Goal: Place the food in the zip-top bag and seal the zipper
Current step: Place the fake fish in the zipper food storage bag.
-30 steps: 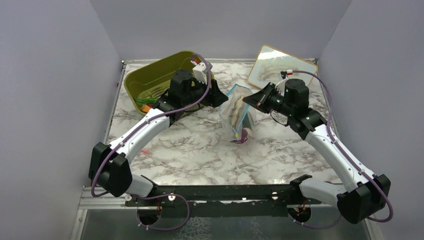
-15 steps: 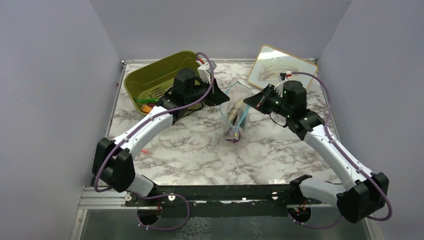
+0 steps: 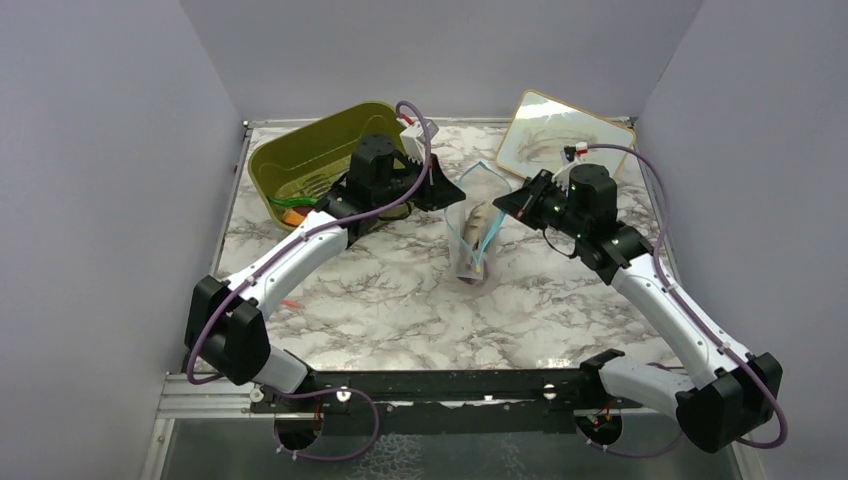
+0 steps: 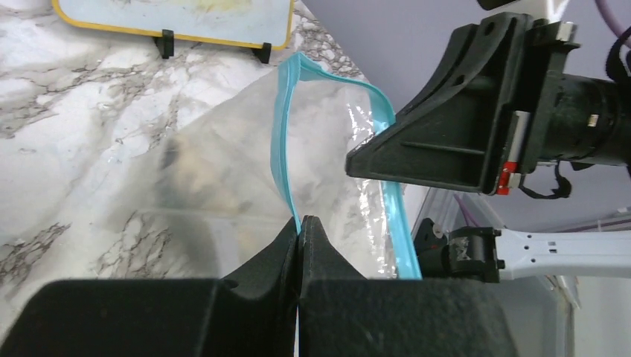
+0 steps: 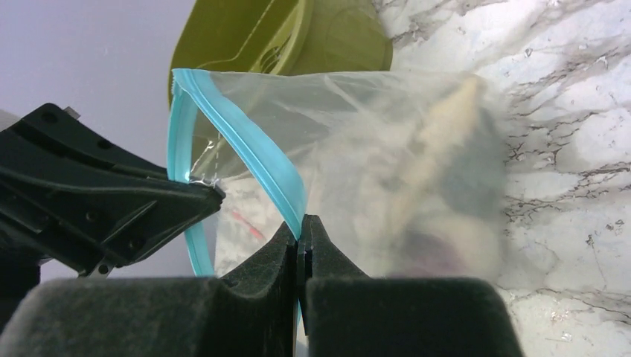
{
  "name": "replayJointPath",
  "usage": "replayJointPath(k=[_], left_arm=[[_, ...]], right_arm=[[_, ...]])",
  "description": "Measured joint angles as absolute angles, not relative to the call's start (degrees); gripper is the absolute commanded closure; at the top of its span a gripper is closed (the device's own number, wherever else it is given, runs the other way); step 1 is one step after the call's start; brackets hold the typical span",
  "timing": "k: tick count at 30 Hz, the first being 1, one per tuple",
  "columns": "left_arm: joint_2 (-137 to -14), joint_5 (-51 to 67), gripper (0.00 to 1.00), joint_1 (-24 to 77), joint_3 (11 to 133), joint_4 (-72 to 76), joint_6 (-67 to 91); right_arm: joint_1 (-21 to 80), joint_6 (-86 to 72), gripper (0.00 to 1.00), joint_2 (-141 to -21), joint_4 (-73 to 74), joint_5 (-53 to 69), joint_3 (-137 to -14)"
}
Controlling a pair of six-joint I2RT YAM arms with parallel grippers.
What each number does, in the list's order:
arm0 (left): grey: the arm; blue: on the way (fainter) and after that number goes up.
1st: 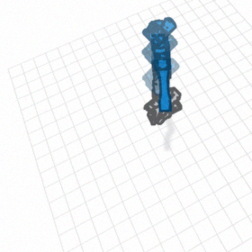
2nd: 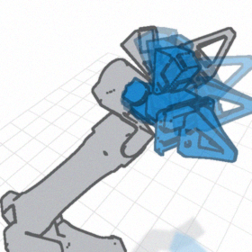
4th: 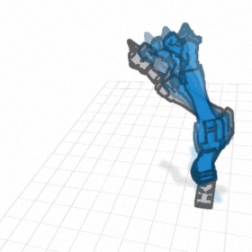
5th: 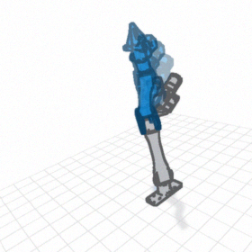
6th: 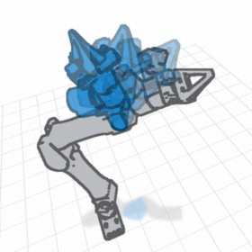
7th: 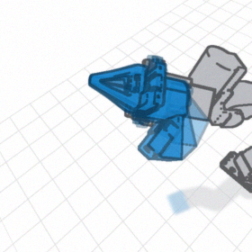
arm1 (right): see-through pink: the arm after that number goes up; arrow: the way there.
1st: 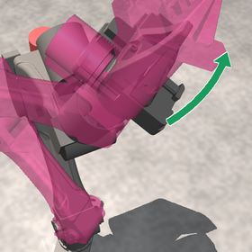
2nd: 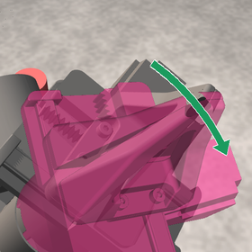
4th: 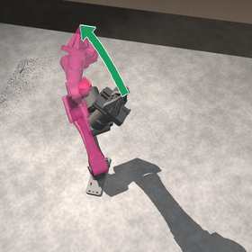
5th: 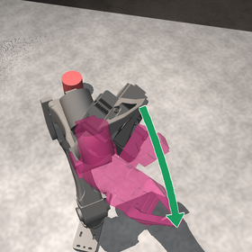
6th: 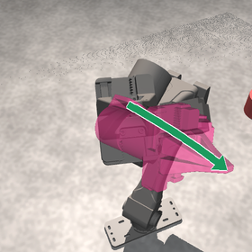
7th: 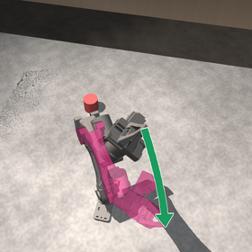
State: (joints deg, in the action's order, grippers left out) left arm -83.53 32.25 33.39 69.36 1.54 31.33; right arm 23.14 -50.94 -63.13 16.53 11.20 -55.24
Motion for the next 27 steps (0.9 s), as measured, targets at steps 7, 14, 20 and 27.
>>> replayJointPath(k=[7,14,20,27], left_arm=[[-85.2,29.9,0.99,33.4,72.7,-2.4,28.1],[-86.9,28.6,0.89,33.4,74.2,-5.2,26.0],[-87.3,27.8,0.70,33.4,75.1,-6.3,24.8],[-87.3,27.4,0.43,33.4,76.4,-6.9,24.2]], right_arm=[[23.1,-50.7,0.99,-61.8,16.5,10.9,-55.2],[23.1,-50.6,0.99,-61.2,17.4,9.3,-55.2],[23.1,-50.6,0.99,-61.1,18.5,9.0,-55.2],[23.1,-50.6,0.99,-61.1,19.5,8.4,-55.2]])
